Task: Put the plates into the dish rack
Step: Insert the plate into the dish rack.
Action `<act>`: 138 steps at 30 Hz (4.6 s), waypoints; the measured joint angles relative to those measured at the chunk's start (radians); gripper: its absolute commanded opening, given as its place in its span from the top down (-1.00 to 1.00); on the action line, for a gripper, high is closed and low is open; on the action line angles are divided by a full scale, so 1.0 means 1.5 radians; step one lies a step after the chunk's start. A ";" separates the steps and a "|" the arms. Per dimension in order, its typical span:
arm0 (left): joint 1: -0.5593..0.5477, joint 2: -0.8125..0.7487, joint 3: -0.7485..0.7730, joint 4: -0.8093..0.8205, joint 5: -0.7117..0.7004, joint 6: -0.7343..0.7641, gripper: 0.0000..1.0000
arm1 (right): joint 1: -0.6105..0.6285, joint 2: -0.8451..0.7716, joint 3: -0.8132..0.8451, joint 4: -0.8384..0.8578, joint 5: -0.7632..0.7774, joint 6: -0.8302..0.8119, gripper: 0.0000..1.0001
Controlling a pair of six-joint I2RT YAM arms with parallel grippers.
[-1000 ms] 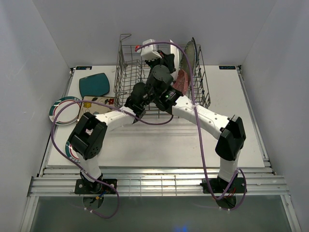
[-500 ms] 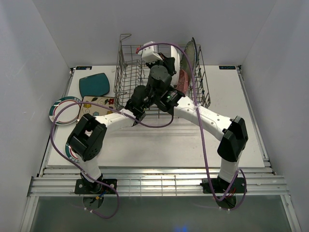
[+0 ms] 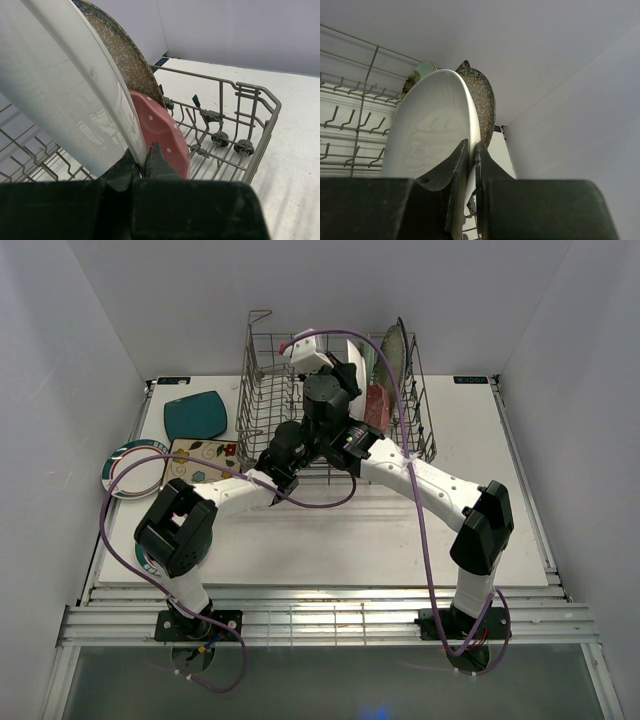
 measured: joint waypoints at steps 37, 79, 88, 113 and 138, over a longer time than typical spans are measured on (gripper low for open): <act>-0.019 -0.019 0.005 -0.090 -0.035 -0.057 1.00 | -0.040 -0.024 -0.004 -0.134 -0.121 0.171 0.84; -0.016 0.004 0.056 -0.150 -0.050 -0.086 1.00 | -0.091 -0.006 0.054 -0.232 -0.242 0.255 0.84; -0.012 0.004 0.056 -0.156 -0.059 -0.108 1.00 | -0.102 0.010 0.075 -0.247 -0.281 0.276 0.84; -0.005 0.010 0.074 -0.173 -0.014 -0.072 -0.16 | -0.134 -0.044 -0.014 -0.173 -0.390 0.369 0.84; 0.002 -0.086 0.056 -0.165 0.058 -0.037 -0.96 | -0.181 -0.066 -0.063 -0.166 -0.315 0.372 0.82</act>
